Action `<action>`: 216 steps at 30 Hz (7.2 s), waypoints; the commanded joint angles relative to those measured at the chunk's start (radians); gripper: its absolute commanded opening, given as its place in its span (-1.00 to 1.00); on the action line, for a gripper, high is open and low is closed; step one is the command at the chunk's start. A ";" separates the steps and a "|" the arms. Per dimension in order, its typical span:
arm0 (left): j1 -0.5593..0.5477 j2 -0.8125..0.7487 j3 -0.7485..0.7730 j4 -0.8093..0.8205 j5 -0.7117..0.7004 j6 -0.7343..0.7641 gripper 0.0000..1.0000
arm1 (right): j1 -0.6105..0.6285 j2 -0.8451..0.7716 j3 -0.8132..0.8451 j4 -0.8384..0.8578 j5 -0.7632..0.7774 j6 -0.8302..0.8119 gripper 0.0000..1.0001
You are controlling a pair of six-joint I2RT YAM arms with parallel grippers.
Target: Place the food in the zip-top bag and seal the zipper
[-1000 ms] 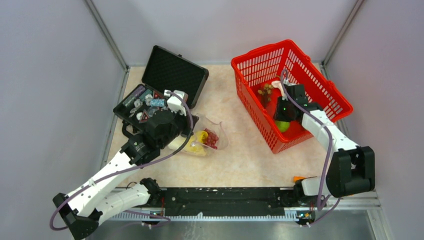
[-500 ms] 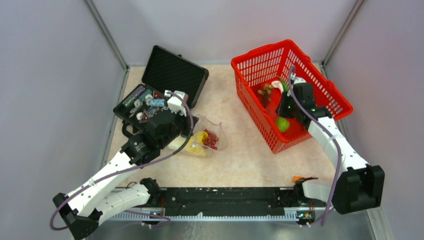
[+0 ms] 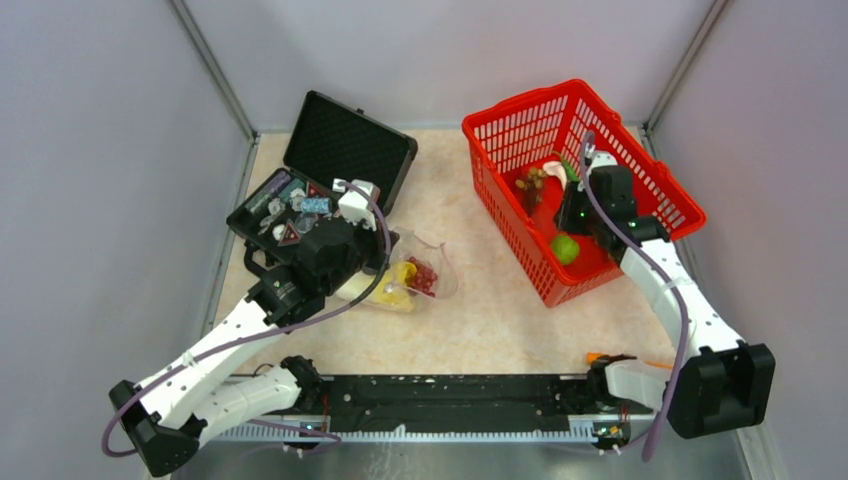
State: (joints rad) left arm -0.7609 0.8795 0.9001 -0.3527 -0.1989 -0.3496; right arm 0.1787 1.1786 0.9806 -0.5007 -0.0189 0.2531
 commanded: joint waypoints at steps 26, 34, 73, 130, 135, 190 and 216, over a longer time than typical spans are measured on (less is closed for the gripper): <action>0.003 -0.039 -0.032 0.062 0.017 0.038 -1.00 | -0.043 0.473 0.217 -0.320 0.120 -0.104 0.69; 0.003 -0.048 -0.052 0.073 0.017 0.033 -1.00 | -0.043 0.515 0.201 -0.237 0.110 -0.118 0.65; 0.003 0.019 0.000 0.050 0.064 0.026 -1.00 | 0.076 -0.317 -0.084 0.462 -0.682 0.232 -0.34; 0.000 -0.015 0.109 0.178 0.279 -0.149 -1.00 | 0.762 0.142 0.031 0.674 0.099 -0.008 0.33; 0.000 -0.026 0.092 0.183 0.264 -0.156 -1.00 | 0.763 0.145 0.015 0.714 0.106 0.007 0.42; 0.005 -0.158 -0.053 0.192 -0.011 -0.190 -1.00 | 0.777 0.498 0.483 0.121 -0.181 0.159 0.20; 0.005 -0.173 -0.076 0.222 -0.016 -0.201 -1.00 | 0.693 0.368 0.136 0.883 -0.569 0.343 0.30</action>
State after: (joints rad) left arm -0.7544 0.7223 0.8223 -0.2173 -0.2138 -0.5499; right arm 0.8738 1.6428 1.0756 0.4404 -0.6228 0.6930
